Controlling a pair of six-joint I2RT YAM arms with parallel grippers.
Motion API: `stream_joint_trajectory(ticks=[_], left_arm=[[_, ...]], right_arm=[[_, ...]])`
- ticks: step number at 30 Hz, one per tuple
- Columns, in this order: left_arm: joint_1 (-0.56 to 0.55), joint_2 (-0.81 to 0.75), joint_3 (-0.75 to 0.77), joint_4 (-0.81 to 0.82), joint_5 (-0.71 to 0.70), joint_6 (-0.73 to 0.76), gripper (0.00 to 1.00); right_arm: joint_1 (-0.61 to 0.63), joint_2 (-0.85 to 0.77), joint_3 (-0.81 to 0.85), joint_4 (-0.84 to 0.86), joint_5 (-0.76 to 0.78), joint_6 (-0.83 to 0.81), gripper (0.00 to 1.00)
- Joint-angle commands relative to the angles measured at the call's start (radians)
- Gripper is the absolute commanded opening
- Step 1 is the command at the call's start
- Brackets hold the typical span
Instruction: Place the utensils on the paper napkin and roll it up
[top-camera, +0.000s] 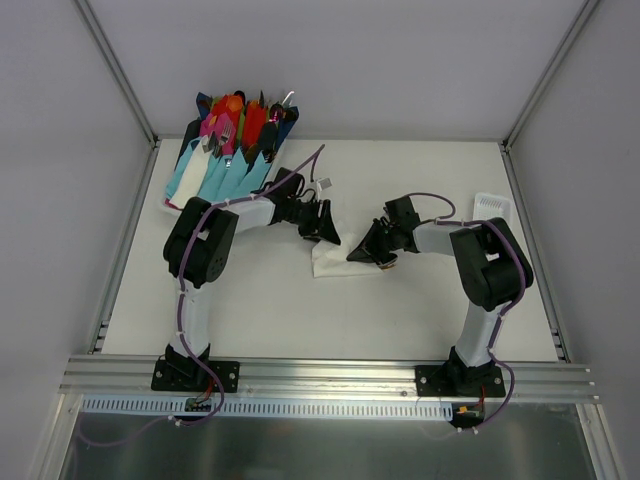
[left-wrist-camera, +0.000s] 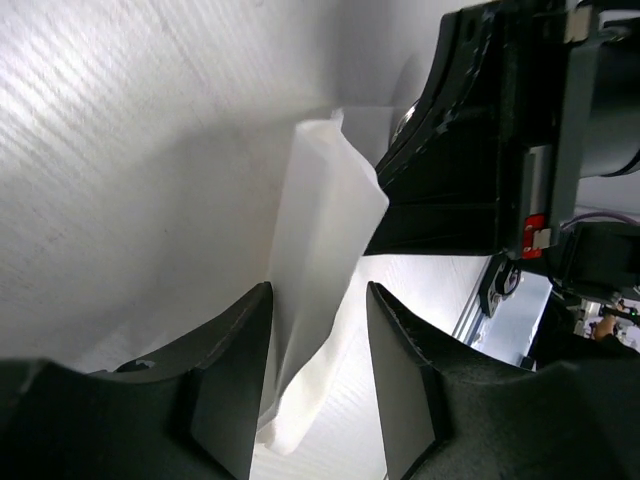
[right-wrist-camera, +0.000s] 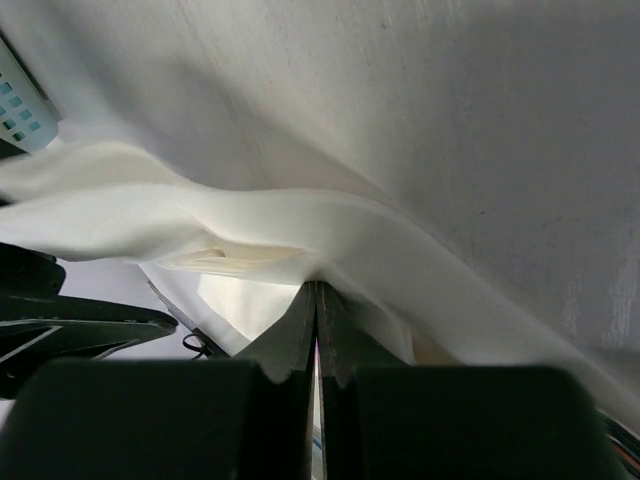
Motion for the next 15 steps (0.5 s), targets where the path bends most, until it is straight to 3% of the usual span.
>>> stream_joint_trajectory(ticks=[1,4,8,15], left_arm=[[-0.006,0.005,0.056,0.027,0.000,0.013,0.42],[-0.006,0.012,0.071,0.030,0.007,0.010,0.40],[-0.006,0.014,0.070,0.031,0.050,-0.003,0.21],[-0.009,-0.032,-0.001,0.025,0.090,-0.003,0.08]], right_arm=[[-0.018,0.063,-0.032,-0.136,0.185,-0.070,0.00],[-0.018,0.067,-0.031,-0.135,0.186,-0.070,0.00],[-0.019,0.065,-0.032,-0.136,0.186,-0.069,0.00],[-0.022,0.060,-0.029,-0.141,0.191,-0.067,0.00]])
